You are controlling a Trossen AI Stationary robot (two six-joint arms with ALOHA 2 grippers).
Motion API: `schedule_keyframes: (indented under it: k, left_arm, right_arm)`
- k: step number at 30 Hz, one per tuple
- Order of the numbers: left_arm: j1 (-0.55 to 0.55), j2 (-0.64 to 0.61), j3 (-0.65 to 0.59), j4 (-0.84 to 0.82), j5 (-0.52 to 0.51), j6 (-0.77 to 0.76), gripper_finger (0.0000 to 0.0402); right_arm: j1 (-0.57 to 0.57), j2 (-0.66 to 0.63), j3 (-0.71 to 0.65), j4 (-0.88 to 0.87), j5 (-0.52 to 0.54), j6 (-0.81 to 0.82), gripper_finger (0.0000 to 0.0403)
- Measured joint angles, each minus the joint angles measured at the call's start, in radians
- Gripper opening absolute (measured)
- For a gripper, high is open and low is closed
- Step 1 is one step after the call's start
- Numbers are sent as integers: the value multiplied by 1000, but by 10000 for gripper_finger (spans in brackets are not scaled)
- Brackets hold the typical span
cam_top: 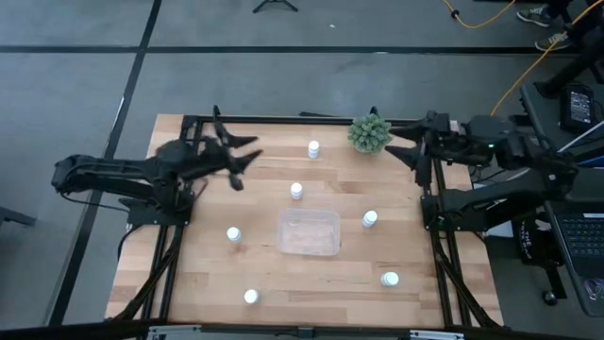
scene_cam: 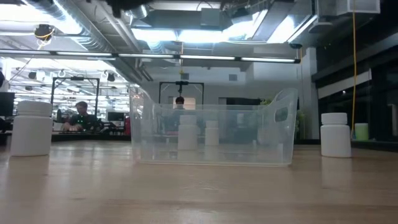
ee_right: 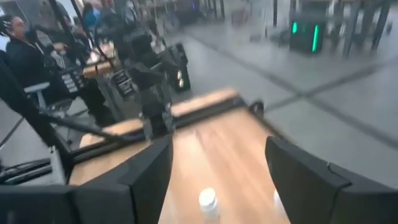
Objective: Pick and place pill bottles into a basket
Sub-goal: Put the white pill bottle into the transparent bin
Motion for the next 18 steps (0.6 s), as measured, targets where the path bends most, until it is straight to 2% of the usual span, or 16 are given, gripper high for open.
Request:
schedule_keyframes:
  k: [5,8,11,14,18]
  left_arm:
    - [64,100,102,-227,-41,31,172]
    - [122,126,151,-289,7,88,185]
    - [193,139,183,-365,88,102,216]
    - [259,143,204,-404,132,52,258]
    - [321,142,219,-434,175,-26,313]
  right_arm:
    - [0,95,77,-226,-119,165,270]
    - [0,160,116,-407,-198,266,293]
    - [0,215,128,-569,-246,340,311]
    - [0,263,128,-696,-247,401,316]
    - [0,323,106,-755,-234,468,313]
